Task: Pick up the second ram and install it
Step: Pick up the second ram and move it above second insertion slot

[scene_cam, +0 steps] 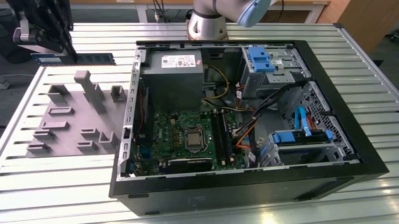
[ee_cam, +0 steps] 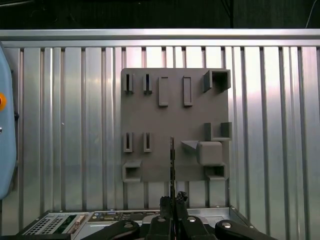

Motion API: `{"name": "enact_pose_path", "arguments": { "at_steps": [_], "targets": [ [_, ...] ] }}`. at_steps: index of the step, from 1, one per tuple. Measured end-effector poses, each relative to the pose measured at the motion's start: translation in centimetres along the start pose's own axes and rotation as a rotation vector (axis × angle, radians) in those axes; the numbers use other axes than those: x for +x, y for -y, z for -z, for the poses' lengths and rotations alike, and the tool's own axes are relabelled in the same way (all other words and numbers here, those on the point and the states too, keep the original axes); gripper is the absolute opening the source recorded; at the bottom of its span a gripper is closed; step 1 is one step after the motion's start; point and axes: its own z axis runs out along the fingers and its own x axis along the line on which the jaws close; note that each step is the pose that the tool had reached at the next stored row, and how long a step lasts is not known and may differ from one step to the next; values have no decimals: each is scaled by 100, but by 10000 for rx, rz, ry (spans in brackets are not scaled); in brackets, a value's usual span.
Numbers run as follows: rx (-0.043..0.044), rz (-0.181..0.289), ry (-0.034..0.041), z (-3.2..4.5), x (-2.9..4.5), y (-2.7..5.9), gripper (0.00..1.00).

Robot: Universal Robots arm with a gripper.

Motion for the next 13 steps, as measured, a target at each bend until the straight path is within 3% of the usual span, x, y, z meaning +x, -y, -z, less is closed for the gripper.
{"name": "enact_pose_path", "arguments": {
  "at_steps": [13],
  "targets": [
    [0, 2, 0, 1, 0, 17, 14]
  ]
}}
